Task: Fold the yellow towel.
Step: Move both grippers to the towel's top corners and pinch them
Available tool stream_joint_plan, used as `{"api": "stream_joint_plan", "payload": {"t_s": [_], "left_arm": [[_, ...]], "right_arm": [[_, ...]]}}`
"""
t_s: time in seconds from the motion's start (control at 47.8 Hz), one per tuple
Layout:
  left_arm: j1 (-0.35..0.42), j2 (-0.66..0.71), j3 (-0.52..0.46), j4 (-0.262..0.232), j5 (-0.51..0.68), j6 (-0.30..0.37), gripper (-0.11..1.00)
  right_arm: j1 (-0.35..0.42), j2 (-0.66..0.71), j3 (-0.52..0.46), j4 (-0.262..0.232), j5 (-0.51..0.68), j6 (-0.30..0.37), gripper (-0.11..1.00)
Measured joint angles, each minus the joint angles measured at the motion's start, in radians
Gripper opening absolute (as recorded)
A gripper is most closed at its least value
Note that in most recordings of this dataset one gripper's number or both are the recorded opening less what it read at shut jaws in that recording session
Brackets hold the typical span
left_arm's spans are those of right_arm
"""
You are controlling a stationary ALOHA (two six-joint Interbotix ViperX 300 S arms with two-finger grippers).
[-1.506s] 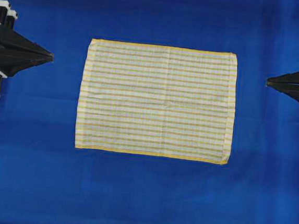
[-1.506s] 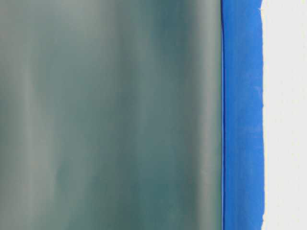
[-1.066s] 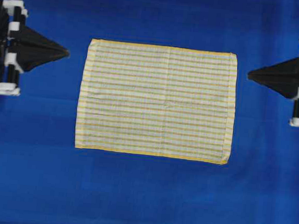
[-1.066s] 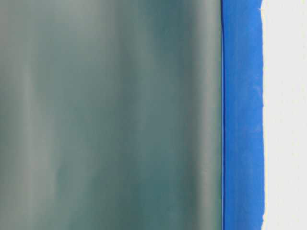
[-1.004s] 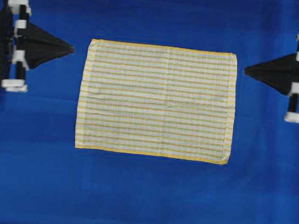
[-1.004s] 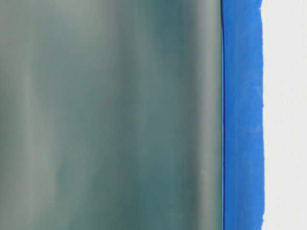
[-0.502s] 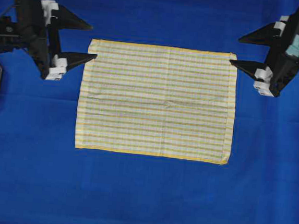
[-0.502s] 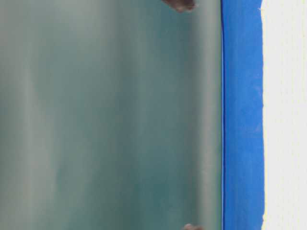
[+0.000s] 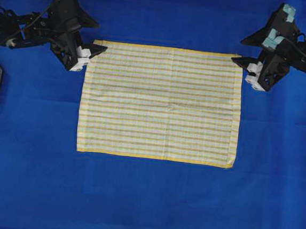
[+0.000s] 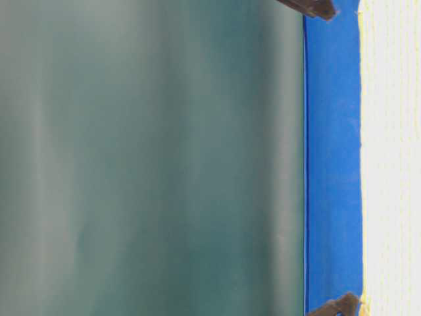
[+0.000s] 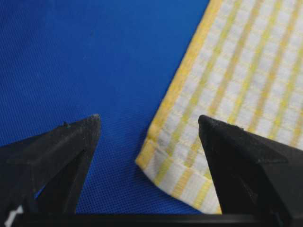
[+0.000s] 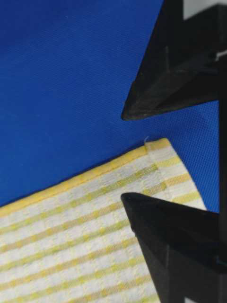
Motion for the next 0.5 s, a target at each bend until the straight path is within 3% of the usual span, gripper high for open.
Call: {"api": "stream_joint_plan", "payload": {"t_s": [0.314, 0.397, 0.502], "left_arm": [[0.014, 0.092, -0.011, 0.000, -0.038, -0.003, 0.72], [0.012, 0.101, -0.015, 0.000, -0.038, -0.003, 0.63], [0.009, 0.104, -0.020, 0.002, -0.038, -0.003, 0.44]], "right_arm": [[-0.002, 0.114, -0.002, 0.012, -0.048, 0.000, 0.63], [-0.003, 0.121, -0.003, 0.015, -0.051, 0.000, 0.60], [-0.003, 0.123, -0.003, 0.017, -0.052, 0.000, 0.51]]}}
